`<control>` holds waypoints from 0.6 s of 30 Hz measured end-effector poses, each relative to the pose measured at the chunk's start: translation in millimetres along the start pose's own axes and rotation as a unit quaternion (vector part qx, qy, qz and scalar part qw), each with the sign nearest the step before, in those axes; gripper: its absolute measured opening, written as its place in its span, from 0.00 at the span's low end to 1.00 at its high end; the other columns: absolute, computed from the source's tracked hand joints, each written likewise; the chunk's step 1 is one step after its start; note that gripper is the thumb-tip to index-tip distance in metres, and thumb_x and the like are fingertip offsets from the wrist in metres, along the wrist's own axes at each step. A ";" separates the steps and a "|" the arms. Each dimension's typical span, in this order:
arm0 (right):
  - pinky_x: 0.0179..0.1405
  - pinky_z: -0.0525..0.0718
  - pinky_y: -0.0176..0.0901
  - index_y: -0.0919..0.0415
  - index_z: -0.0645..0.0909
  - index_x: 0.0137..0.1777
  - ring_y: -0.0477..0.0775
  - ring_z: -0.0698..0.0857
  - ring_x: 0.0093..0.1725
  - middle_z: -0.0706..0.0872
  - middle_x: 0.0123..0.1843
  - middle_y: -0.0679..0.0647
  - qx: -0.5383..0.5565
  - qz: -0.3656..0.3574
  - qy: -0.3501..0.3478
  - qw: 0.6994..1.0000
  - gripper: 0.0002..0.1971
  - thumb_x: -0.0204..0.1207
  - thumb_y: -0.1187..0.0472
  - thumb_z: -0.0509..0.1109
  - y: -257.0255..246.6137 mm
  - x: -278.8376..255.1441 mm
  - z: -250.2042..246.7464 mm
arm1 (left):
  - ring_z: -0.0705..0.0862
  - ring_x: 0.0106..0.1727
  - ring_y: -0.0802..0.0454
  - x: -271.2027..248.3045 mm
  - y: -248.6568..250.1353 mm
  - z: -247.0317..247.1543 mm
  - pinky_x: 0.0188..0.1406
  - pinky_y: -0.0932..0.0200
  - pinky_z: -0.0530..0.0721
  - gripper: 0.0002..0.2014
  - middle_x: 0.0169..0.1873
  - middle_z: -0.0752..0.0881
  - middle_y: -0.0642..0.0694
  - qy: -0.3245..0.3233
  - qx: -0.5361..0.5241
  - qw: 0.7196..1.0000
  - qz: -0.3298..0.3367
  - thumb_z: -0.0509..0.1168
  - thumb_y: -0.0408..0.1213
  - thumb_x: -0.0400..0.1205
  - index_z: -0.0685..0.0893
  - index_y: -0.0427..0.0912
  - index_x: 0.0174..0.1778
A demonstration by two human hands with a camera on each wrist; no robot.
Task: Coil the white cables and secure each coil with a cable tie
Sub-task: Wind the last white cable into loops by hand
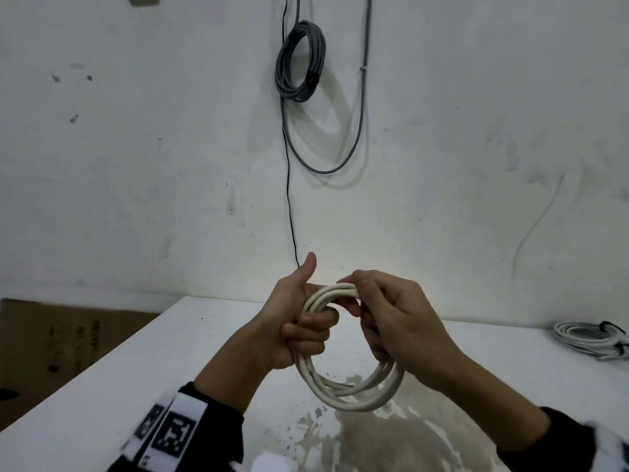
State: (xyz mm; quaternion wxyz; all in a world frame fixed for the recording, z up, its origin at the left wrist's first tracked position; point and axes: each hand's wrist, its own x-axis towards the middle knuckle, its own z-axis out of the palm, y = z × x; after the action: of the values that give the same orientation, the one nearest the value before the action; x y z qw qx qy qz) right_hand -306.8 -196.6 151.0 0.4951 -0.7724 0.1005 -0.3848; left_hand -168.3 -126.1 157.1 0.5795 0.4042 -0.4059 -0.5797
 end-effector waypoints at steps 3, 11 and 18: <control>0.13 0.66 0.34 0.60 0.82 0.38 0.48 0.65 0.13 0.67 0.17 0.59 -0.015 -0.048 0.047 0.998 0.18 0.69 0.44 0.61 -1.6 -2.0 2.8 | 0.58 0.06 0.62 2.4 1.4 6.2 0.09 0.76 0.57 0.39 0.11 0.68 0.48 0.100 0.042 0.994 0.001 0.41 0.65 0.81 0.84 0.34 0.38; 0.17 0.74 0.39 0.60 0.78 0.39 0.49 0.73 0.16 0.71 0.19 0.55 -0.022 -0.064 0.066 0.996 0.12 0.82 0.56 0.59 13.5 -2.2 4.7 | 0.61 0.10 0.58 9.8 1.4 15.4 0.11 0.71 0.61 0.42 0.20 0.74 0.42 0.236 0.180 0.955 0.015 0.33 0.70 0.78 0.79 0.36 0.44; 0.23 0.79 0.41 0.53 0.85 0.46 0.53 0.82 0.24 0.84 0.31 0.54 -0.095 -0.047 -0.052 0.993 0.05 0.78 0.60 0.67 12.3 -6.1 -10.9 | 0.60 0.10 0.58 13.8 -3.5 25.4 0.12 0.72 0.58 0.52 0.19 0.75 0.41 0.180 0.250 0.946 -0.099 0.23 0.78 0.64 0.79 0.36 0.26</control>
State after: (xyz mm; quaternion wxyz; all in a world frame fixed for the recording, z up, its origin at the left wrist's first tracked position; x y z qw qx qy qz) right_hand -315.8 -206.8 140.0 0.4058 -0.8388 0.0743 -0.3552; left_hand -193.3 -139.8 162.5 0.4625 0.6722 -0.3846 -0.4316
